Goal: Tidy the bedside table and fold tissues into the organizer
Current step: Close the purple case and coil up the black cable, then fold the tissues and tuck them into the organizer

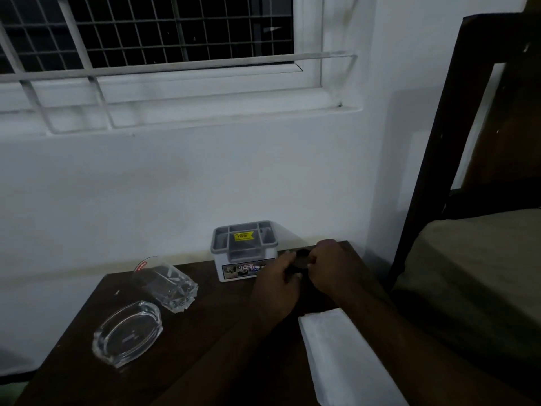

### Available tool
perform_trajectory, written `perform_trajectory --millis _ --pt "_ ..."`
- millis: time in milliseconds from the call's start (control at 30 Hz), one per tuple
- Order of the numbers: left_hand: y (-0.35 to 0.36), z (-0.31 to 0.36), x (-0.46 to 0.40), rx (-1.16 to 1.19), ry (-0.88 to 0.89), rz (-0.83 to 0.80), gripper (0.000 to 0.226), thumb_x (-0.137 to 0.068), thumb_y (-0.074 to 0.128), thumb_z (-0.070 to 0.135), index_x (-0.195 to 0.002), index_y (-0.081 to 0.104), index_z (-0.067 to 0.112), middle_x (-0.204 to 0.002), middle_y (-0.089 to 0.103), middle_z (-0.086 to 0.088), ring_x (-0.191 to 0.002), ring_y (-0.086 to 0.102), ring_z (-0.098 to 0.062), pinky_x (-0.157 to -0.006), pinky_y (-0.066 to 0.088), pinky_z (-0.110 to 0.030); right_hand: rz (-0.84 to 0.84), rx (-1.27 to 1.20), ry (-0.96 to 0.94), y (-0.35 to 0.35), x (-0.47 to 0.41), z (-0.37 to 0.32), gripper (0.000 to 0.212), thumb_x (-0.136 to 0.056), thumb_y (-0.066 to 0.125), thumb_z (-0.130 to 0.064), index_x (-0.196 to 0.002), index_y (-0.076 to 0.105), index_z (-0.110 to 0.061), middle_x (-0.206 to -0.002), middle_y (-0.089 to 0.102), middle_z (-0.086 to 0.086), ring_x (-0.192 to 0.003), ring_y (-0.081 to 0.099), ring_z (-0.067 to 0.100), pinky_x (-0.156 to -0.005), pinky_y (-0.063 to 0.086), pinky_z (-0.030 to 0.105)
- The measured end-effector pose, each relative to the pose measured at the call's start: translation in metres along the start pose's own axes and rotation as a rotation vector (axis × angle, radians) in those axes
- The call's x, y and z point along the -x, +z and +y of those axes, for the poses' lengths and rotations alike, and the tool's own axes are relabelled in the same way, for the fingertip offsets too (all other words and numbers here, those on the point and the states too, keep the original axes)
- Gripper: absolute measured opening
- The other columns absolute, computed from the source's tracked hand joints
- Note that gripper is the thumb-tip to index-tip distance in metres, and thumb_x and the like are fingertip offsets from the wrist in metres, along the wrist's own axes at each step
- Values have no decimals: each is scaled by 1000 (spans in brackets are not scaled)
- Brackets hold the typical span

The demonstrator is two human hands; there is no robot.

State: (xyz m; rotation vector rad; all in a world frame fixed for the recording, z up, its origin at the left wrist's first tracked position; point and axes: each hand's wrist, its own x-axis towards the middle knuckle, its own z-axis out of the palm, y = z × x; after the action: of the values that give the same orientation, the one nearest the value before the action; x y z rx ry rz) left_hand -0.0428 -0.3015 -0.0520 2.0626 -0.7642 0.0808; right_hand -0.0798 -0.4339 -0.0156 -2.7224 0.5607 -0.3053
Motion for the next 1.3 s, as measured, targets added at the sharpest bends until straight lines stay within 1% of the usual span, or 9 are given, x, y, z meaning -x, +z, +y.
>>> perform_trajectory --millis 133,233,300,467,967,1100,1167,1233,1300 --pt "-45 -14 -15 -392 338 352 25 -88 57 13 -110 69 11 -110 70 -8 -102 65 -25 -91 51 -36 82 -31 -68 10 -3 -6 30 -92 56 -29 -115 64 -13 -118 66 8 -106 61 21 -89 48 29" --pt "-75 -27 -30 -771 -12 159 41 -87 55 33 -127 54 25 -148 44 -5 -138 36 -32 -108 28 -51 127 -126 -95 15 -6 -10 38 -90 60 -26 -126 59 -13 -131 59 6 -118 56 20 -96 44 30" --pt "-86 -34 -33 -877 -128 -39 37 -88 51 35 -124 54 29 -147 41 -3 -135 35 -32 -105 30 -50 111 -150 -116 17 -7 -10 44 -89 61 -26 -132 55 -16 -137 55 5 -124 52 18 -100 41 28" --pt "-99 -32 -30 -912 -53 -118 29 -87 56 21 -114 65 18 -127 54 -10 -112 51 -32 -87 51 -44 132 -138 -151 12 -3 -5 46 -87 64 -31 -131 58 -19 -135 58 3 -124 53 18 -103 41 30" --pt "-117 -10 50 -995 49 -177 21 -83 56 8 -102 65 8 -117 58 -12 -102 57 -33 -87 52 -43 85 -80 -124 -43 38 35 17 -81 60 -9 -89 74 -11 -106 70 7 -101 62 27 -88 49 31" --pt "-119 0 68 -1007 32 -210 28 -88 55 18 -114 61 8 -135 51 -18 -122 48 -36 -102 44 -46 -30 -73 -31 -54 49 68 19 -77 70 -4 -92 77 -11 -110 70 8 -103 62 24 -91 51 34" --pt "-116 12 76 -935 108 -65 38 -87 59 25 -121 60 8 -147 41 -21 -135 37 -39 -110 36 -48 -138 -8 -12 -54 52 82 21 -78 72 -2 -99 76 -4 -114 69 12 -105 63 26 -96 49 35" --pt "-104 34 84 -796 288 64 32 -84 60 27 -109 67 9 -131 56 -19 -121 51 -39 -100 44 -48 -202 32 -8 -53 55 89 26 -81 72 -7 -106 73 -1 -118 68 15 -108 62 27 -99 47 35" --pt "-82 54 90 -666 405 -56 25 -86 56 29 -98 70 12 -108 66 -11 -103 59 -31 -87 49 -44 -260 48 -27 -50 57 91 30 -85 71 -16 -112 71 -4 -122 66 12 -114 59 25 -102 44 33"
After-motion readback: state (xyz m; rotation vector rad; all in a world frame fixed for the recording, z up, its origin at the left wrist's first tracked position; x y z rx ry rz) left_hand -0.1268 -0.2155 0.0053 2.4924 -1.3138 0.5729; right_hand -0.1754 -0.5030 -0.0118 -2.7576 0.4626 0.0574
